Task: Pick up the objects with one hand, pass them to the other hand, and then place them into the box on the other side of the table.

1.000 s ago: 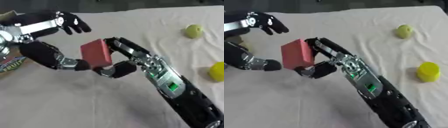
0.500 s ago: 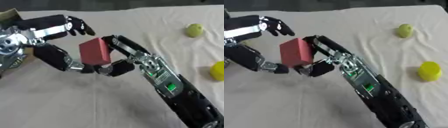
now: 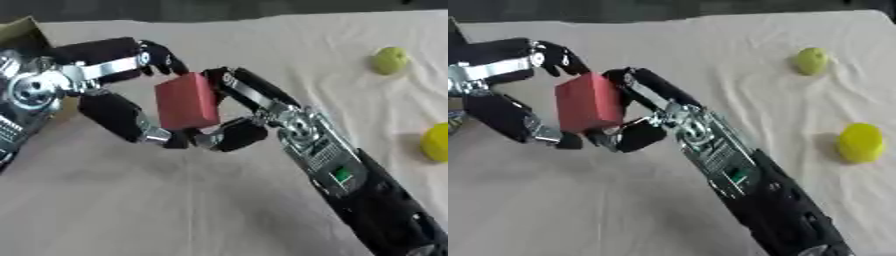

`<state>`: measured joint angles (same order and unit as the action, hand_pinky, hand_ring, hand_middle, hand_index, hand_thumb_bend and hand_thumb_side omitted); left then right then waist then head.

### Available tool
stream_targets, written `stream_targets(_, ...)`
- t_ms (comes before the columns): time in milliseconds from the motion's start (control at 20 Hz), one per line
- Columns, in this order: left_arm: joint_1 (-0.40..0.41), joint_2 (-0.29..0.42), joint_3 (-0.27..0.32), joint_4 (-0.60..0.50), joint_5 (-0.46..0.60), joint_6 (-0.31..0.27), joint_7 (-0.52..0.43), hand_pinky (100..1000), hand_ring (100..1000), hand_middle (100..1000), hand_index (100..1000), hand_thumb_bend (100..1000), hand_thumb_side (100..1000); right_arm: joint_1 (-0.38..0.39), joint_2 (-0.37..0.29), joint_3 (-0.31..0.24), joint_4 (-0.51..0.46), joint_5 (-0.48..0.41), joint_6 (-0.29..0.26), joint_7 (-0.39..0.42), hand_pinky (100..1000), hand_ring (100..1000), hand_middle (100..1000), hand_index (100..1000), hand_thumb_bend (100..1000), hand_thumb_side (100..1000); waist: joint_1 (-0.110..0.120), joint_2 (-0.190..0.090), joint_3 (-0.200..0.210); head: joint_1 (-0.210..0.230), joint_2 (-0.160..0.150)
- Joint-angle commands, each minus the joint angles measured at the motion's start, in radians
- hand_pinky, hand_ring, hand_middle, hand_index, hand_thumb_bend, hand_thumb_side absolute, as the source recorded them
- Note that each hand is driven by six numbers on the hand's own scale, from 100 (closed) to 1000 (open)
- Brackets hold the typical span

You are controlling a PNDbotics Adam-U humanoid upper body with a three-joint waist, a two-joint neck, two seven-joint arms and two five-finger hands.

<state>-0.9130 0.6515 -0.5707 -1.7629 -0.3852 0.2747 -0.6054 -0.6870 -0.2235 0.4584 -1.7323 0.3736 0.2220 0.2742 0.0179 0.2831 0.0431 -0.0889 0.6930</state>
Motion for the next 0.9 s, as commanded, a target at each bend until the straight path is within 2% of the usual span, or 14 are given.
stream_targets(50, -0.011, 0.001, 0.000, 0.007, -0.039, -0.004, 0.015, 839, 861, 818, 877, 710, 498, -0.020, 0.003, 0.000, -0.031, 0.001, 0.006, 0.000, 657, 476, 438, 553, 100, 182, 0.001, -0.014, 0.000, 0.007, 0.000)
stream_targets(350, -0.009, -0.015, -0.004, 0.025, -0.085, -0.015, 0.031, 837, 860, 817, 876, 712, 490, -0.023, 0.007, 0.001, -0.039, -0.005, 0.009, 0.001, 655, 475, 437, 553, 100, 184, 0.000, -0.010, -0.001, 0.013, -0.004)
stream_targets(900, -0.011, -0.021, -0.008, 0.013, -0.101, -0.026, 0.034, 814, 839, 788, 864, 703, 471, -0.026, 0.011, 0.003, -0.037, -0.002, 0.015, 0.007, 652, 476, 440, 556, 100, 199, -0.001, -0.007, 0.002, 0.016, -0.004)
